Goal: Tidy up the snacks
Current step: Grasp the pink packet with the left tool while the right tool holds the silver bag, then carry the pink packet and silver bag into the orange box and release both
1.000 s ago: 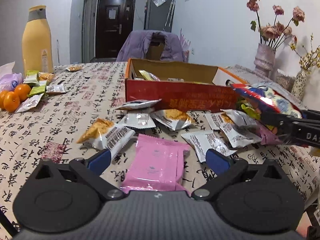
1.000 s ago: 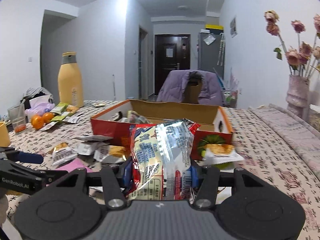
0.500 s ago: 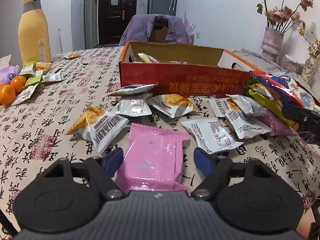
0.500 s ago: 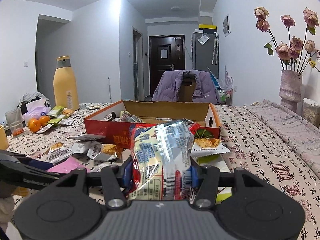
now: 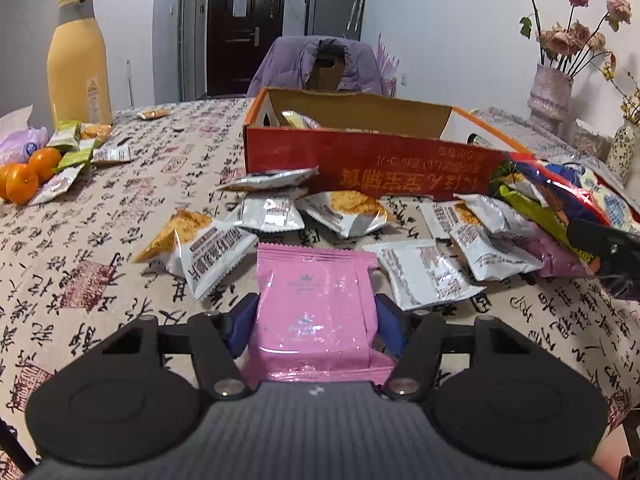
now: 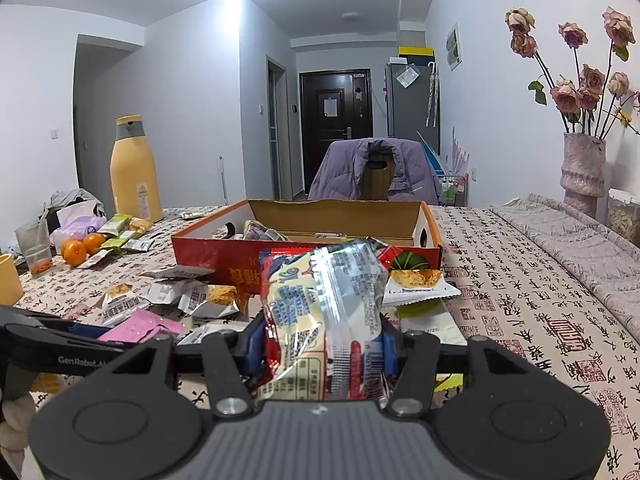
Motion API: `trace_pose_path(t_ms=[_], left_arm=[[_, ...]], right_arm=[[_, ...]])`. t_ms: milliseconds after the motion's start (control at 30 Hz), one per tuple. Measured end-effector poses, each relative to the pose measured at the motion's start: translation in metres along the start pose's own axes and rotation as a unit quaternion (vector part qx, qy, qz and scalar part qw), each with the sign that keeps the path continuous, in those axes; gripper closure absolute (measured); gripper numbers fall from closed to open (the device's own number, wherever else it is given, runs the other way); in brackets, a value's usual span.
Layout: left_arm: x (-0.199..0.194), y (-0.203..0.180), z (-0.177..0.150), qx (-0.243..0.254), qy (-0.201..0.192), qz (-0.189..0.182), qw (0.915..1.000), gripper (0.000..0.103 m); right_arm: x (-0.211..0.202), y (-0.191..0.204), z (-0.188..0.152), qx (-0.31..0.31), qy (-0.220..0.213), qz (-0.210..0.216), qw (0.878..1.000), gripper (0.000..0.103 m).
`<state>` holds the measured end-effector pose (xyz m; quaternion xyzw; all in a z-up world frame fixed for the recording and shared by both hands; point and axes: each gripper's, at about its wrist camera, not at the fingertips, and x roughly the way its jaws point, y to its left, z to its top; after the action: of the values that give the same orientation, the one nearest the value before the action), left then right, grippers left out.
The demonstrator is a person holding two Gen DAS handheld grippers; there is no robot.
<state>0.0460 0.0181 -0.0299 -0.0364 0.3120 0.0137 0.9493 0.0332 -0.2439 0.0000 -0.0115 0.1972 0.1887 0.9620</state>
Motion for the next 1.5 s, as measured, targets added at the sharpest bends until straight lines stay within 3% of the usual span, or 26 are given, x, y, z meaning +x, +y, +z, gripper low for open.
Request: trace_pose_path(t_ms=[667, 1500], left_arm=[[-0.028, -0.026, 0.057, 0.022, -0.104, -0.016, 0.9942, 0.04], [0.035, -0.045, 0.148, 0.021, -0.159, 0.006, 0.987, 0.04]], right_arm=[[0.013, 0.0, 0.023, -0.006, -0.027, -0.007, 1.0, 0.05], [0.112, -0.004, 0.114, -0.027, -0.061, -0.032, 0.997, 0.05]])
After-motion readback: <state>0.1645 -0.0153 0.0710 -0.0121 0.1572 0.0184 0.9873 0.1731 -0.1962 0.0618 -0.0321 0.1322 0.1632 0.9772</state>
